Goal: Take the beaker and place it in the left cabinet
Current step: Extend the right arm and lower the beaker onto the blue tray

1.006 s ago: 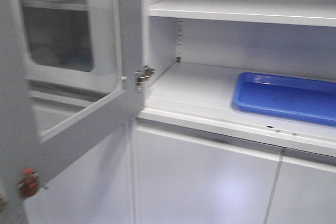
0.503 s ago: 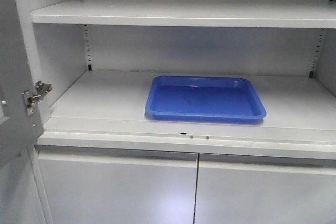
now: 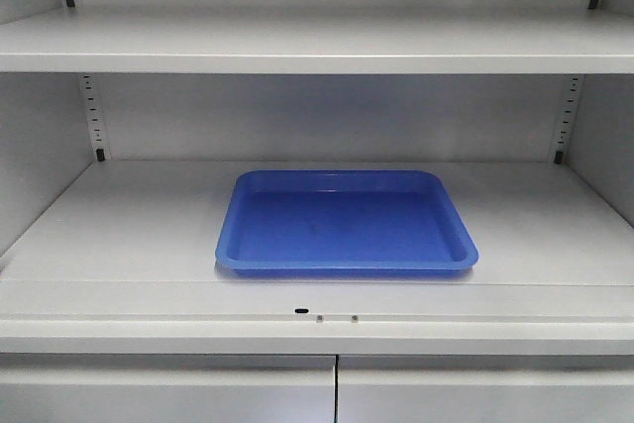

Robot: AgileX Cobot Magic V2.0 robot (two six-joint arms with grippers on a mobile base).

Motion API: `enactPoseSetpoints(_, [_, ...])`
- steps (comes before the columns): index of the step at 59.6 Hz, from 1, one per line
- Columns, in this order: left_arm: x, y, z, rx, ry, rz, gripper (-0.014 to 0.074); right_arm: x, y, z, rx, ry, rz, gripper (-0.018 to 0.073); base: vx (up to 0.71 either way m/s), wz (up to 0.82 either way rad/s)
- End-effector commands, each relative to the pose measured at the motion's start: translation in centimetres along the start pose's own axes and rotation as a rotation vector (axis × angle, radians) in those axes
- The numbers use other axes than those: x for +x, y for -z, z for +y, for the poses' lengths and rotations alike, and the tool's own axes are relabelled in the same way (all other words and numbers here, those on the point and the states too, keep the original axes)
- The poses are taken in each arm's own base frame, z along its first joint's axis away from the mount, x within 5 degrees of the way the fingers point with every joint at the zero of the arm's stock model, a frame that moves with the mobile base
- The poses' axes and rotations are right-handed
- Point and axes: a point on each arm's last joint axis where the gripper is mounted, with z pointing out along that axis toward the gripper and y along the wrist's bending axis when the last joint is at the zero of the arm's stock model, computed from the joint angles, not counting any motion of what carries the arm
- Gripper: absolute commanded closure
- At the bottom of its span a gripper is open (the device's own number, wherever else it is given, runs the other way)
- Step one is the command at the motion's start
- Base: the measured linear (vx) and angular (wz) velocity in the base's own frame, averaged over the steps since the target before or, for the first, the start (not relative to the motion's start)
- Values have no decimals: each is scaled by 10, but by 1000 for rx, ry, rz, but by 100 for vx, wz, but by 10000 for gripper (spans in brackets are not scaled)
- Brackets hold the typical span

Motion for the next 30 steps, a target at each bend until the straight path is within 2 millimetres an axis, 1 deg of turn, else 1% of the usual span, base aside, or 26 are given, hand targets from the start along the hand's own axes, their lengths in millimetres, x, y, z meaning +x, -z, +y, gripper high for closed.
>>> enactPoseSetpoints(1, [-4, 1, -1, 9, 6, -92, 604, -14, 3, 2, -28, 29, -90, 565, 27, -2])
enactPoseSetpoints(17, [-4, 1, -1, 9, 6, -92, 604, -14, 3, 2, -28, 29, -90, 565, 25, -1])
enactPoseSetpoints(30, [-4, 1, -1, 9, 6, -92, 604, -14, 3, 2, -28, 29, -90, 565, 18, 0])
